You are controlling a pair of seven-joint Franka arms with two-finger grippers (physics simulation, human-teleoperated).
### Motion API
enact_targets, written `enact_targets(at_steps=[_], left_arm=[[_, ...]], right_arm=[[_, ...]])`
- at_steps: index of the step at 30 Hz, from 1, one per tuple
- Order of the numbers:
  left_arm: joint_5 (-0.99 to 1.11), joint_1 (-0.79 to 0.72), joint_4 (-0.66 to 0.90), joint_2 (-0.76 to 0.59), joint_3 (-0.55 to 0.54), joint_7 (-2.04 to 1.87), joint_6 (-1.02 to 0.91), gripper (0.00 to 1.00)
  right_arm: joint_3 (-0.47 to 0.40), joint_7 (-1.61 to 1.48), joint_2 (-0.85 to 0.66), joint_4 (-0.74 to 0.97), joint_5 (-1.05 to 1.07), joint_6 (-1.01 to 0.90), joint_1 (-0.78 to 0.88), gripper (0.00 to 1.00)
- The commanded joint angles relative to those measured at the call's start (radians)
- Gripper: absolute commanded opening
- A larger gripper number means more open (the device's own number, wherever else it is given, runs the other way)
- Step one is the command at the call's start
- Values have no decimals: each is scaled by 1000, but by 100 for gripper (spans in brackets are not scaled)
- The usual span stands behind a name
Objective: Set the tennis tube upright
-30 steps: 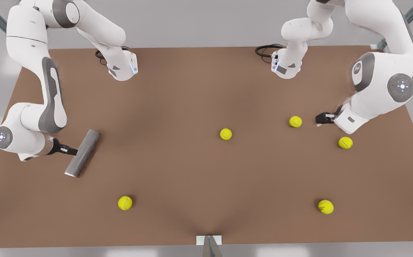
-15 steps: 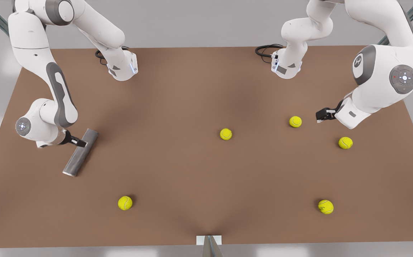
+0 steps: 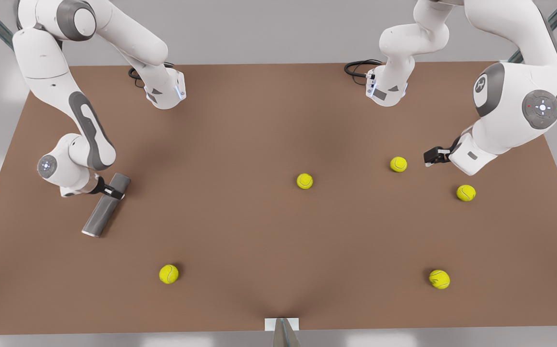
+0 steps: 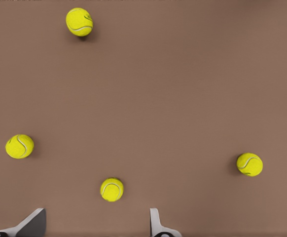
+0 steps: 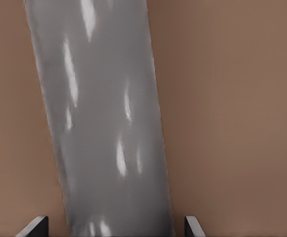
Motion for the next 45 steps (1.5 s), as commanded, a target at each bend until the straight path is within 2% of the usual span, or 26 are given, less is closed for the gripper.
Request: enact_targets(at_steps=[1,20,32,33,35,39,45], left_arm=[[-1,-1,0,0,0,0,0,100],[-1,3,0,5,0,2,2,100],[-16,8,0,15,0,3,12,100],[-16,8,0,15,0,3,12,100],[-16,8,0,15,0,3,11,100],[-17,8,0,15,0,3,11,100],[-17,8,0,15,0,3,11,100]], right_arm=[[0,0,0,-2,0,5,1,100],[-3,-2,39,-29,-23,102,1,100],[-3,-2,48,-9,-136,116,6,100],[-2,-2,48,-10,-137,116,6,100],[-2,0,46,-12,-137,117,6,92],[0,0,46,-15,-137,117,7,87],[0,0,45,-18,-137,128,10,87]])
